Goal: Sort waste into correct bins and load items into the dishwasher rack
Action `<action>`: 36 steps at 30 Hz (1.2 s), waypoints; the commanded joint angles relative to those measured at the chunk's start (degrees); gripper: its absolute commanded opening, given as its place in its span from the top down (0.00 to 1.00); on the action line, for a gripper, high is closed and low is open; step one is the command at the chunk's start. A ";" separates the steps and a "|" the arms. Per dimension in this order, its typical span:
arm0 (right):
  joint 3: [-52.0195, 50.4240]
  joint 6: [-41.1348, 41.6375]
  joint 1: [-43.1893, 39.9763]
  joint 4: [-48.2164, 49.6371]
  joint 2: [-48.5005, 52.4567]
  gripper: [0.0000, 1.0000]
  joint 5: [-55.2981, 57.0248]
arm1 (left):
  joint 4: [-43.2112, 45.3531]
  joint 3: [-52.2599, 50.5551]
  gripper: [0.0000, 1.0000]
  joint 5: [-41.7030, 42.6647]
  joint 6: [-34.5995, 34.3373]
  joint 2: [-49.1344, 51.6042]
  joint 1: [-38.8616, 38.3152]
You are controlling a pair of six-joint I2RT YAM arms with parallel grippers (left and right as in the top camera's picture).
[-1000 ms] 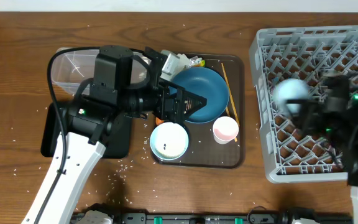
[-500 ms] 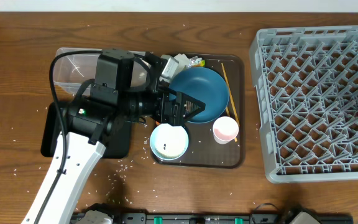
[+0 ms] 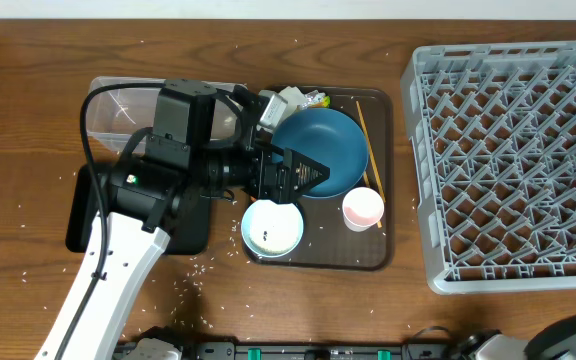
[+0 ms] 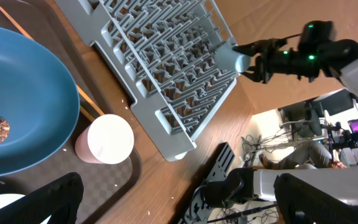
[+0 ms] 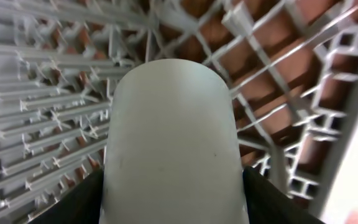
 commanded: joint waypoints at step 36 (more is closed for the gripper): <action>3.78 -14.60 17.84 -14.51 -26.84 0.21 -6.14 | -1.88 -1.22 0.38 -45.13 3.61 15.54 -20.17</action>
